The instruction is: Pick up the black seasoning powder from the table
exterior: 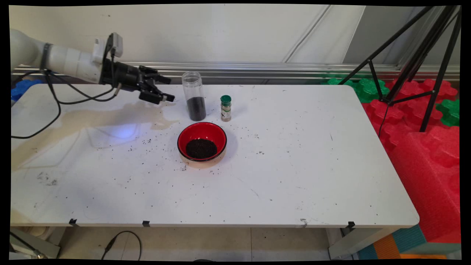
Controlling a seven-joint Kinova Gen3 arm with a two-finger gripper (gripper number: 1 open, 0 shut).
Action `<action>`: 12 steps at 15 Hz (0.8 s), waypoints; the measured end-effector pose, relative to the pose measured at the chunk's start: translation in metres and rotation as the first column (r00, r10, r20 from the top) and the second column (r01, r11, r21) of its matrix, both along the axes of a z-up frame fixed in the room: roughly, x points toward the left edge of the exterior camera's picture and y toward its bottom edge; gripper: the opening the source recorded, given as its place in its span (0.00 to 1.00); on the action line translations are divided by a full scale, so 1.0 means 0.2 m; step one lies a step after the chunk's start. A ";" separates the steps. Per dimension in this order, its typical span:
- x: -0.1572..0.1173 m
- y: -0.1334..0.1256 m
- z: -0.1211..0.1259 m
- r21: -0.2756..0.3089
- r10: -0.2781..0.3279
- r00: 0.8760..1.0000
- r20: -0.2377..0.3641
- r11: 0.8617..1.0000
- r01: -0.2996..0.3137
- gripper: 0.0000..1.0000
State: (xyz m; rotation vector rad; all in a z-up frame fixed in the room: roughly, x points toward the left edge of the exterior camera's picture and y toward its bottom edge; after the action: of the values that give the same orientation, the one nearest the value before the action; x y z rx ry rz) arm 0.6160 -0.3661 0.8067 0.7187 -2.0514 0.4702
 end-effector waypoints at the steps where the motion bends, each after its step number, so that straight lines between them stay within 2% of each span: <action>1: 0.00 -0.01 -0.01 -0.004 -0.005 1.000 -0.001 1.000 0.005 1.00; 7: -0.05 -0.15 -0.13 -0.051 -0.067 0.998 -0.010 0.997 0.066 1.00; 12: -0.08 -0.25 -0.22 -0.092 -0.127 0.992 -0.009 0.988 0.126 1.00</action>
State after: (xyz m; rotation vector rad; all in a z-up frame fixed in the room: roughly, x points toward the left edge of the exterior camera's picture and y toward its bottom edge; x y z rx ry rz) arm 0.5996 -0.4167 0.7617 0.5330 -2.0333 0.4803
